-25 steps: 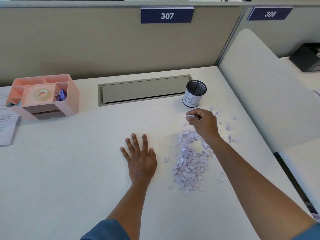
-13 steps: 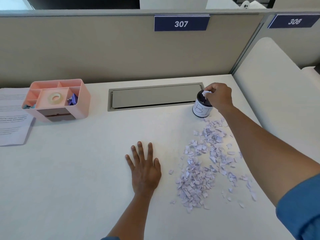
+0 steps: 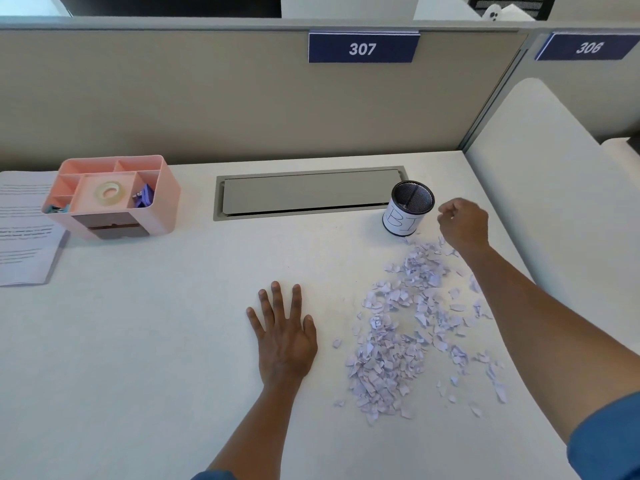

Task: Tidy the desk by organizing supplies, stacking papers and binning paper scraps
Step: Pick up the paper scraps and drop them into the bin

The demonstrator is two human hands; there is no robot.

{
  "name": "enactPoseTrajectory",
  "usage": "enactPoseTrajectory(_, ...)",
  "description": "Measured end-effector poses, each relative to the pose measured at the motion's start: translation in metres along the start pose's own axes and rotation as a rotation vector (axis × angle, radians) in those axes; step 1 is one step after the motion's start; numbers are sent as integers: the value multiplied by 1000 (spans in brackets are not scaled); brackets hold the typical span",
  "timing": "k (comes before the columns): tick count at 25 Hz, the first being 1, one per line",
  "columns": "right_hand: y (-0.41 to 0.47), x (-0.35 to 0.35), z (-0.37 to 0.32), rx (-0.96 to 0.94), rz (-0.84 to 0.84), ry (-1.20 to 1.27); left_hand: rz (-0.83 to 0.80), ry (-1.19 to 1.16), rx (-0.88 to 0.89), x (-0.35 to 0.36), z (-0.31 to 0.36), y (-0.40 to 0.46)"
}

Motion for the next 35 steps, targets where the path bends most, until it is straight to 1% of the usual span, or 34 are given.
enactPoseTrajectory(3, -14, 36, 44, 107, -210, -167, -5, 9, -1, 2, 0, 1)
enactPoseTrajectory(5, -22, 55, 53, 113, -311, -235, 0, 14, 2, 3, 0, 2)
enactPoseTrajectory(11, -66, 89, 24, -67, -430, -307, 1, 9, 0, 3, -2, 1)
enactPoseTrajectory(16, -117, 91, -5, -259, -337, -287, 0, -3, 2, 4, -1, 1)
enactPoseTrajectory(19, -125, 87, -13, -305, -335, -244, -5, 12, -3, 4, -2, 2)
enactPoseTrajectory(21, -118, 74, -18, -283, -302, -158, -1, 13, -3, 4, -2, 1)
enactPoseTrajectory(24, -99, 44, -28, -224, -216, 33, 1, 17, -1, 4, -2, 1)
enactPoseTrajectory(28, -66, 6, -43, -147, -136, 208, -5, 14, -3, 3, -1, 1)
enactPoseTrajectory(32, -26, -16, -59, -121, -59, 250, 2, 9, -1, 2, -1, 0)
enactPoseTrajectory(35, -1, -17, -72, -123, -34, 241, 2, 6, -2, 1, -1, 0)
Point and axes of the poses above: each hand's wrist, its own y-axis towards the middle knuckle, its own x-axis out of the palm, z = x × y, the point moved 10 cm from there along y, towards the middle knuckle, and after that the axes turned 4 degrees about -x, right-handed, at the moved point
